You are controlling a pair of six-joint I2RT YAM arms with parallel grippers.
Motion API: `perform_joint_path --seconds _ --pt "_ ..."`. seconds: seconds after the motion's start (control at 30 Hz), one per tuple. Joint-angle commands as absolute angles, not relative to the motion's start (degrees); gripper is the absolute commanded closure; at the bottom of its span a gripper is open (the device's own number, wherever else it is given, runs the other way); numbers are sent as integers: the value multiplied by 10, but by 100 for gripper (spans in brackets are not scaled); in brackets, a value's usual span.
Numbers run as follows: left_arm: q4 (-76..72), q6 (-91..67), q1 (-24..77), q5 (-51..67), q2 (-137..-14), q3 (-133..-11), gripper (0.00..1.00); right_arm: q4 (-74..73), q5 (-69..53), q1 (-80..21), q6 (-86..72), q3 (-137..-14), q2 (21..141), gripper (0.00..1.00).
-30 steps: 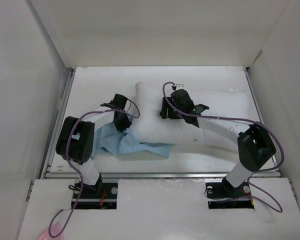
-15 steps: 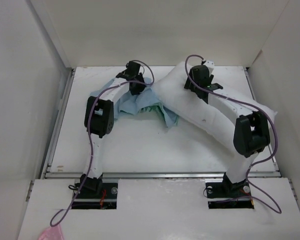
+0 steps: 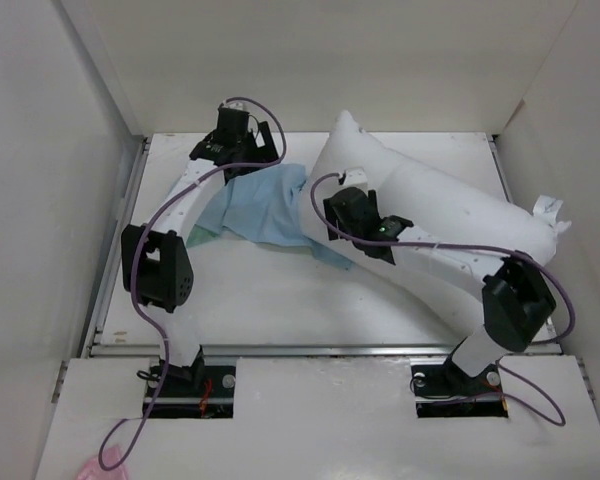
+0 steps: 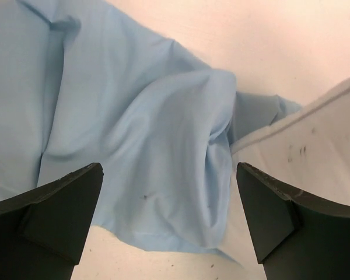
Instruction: Put the pillow into the pillowcase
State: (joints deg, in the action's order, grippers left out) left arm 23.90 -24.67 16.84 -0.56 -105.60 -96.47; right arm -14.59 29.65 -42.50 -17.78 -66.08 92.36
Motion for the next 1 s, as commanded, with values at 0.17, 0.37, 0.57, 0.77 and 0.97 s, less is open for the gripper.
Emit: perform_joint_path --seconds 0.17,0.37,0.57,0.77,0.97 --pt "262 -236 159 1 -1073 -980 0 -316 290 -430 -163 -670 778 7" --pt "246 -231 159 12 -1053 -934 0 -330 287 -318 -149 -810 837 0" --pt "261 -231 218 -6 -1020 -903 0 -336 280 -285 -100 -935 990 0" --pt "261 -249 289 24 -957 -821 0 -309 224 -265 -77 -986 1151 0" --pt "263 -263 322 5 -940 -785 0 -302 267 -260 -125 -979 1130 100"
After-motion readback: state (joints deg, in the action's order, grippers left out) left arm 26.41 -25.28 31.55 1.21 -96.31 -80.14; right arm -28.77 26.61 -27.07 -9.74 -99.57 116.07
